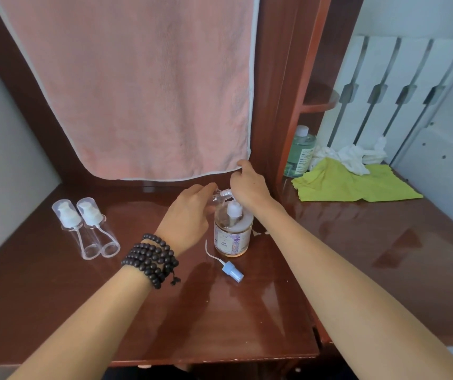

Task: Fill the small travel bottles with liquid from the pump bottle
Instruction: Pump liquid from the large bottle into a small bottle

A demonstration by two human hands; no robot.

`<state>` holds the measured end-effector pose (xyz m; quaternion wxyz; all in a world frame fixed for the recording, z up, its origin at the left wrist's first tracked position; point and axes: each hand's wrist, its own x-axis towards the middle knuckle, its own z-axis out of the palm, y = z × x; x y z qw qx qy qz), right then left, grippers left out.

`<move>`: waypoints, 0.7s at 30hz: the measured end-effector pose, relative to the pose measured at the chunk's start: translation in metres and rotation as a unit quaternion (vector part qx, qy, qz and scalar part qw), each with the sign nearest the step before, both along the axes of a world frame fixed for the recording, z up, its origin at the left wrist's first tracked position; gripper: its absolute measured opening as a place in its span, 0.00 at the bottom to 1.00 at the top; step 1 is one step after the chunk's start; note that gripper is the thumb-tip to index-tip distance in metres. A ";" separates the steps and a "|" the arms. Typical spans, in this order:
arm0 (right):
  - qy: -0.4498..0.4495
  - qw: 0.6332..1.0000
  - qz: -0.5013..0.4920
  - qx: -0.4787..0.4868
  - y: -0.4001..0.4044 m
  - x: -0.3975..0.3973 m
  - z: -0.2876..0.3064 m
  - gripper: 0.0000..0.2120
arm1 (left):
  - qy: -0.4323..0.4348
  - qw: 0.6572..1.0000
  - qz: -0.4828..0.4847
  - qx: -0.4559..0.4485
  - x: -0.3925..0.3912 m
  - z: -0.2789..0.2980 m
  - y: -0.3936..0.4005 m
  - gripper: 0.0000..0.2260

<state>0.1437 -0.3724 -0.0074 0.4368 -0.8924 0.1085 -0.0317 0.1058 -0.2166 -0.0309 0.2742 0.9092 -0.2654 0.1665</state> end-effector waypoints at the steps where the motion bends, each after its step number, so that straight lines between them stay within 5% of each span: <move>1: 0.008 1.000 0.000 0.001 0.000 -0.001 -0.003 0.25 | 0.002 1.000 0.001 0.006 0.000 -0.003 -0.001 0.17; 21: 0.031 0.999 -0.020 0.005 0.001 0.001 -0.022 0.24 | 0.005 1.000 0.005 -0.006 -0.003 -0.013 -0.003 0.14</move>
